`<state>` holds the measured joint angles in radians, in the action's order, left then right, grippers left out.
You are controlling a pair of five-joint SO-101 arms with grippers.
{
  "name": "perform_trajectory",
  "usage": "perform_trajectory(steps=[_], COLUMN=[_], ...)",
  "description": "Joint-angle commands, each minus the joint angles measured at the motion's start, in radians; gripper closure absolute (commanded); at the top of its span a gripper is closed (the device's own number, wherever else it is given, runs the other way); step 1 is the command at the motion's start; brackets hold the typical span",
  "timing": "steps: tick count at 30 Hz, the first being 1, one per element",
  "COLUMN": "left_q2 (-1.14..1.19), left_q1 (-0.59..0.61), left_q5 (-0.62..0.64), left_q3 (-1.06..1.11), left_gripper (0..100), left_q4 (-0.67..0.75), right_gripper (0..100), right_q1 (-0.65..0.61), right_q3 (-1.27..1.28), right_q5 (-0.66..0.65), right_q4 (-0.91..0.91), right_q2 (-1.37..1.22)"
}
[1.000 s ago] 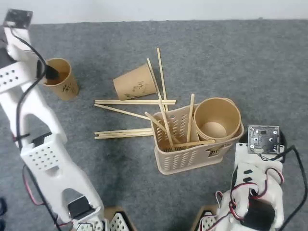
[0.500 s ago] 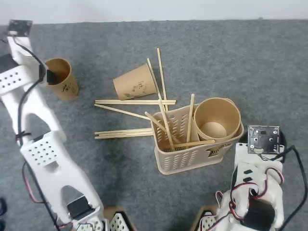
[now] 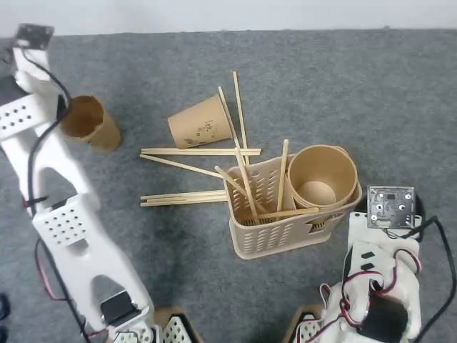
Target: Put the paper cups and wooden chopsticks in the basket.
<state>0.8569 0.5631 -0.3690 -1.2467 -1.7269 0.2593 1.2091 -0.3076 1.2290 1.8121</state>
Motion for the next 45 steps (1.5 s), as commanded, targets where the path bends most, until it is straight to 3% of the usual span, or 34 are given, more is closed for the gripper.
perform_trajectory(steps=[1, 5, 11, 15, 18, 24, 33, 45], left_q2=[-0.104, -0.299, -0.615, -0.687, -0.657, -0.546, -0.422, -0.049], left_q1=[-0.014, -0.048, -0.146, -0.137, -0.074, -0.031, -0.032, 0.017], left_q5=[-0.014, -0.015, -0.054, -0.069, 0.003, 0.183, 0.275, 0.316], left_q3=[-0.094, -0.047, 0.229, 0.407, 0.483, 0.495, 0.473, 0.068], left_gripper=[99, 99, 99, 99, 95, 74, 74, 74], left_q4=[-0.032, -0.032, -0.029, 0.046, 0.089, 0.005, 0.002, 0.089], right_gripper=[79.0, 79.0, 79.0, 79.0, 79.0, 79.0, 79.0, 79.0], right_q1=[-0.001, -0.001, 0.001, 0.001, 0.001, -0.002, -0.004, -0.004], right_q3=[-0.005, -0.005, -0.005, -0.005, -0.005, -0.005, -0.005, -0.003], right_q5=[-0.003, -0.003, -0.005, -0.009, -0.009, -0.008, -0.005, -0.005], right_q4=[-0.010, -0.010, -0.004, 0.002, 0.002, 0.002, 0.002, 0.002], right_q2=[0.004, 0.004, 0.004, 0.004, 0.004, 0.004, 0.004, 0.004])
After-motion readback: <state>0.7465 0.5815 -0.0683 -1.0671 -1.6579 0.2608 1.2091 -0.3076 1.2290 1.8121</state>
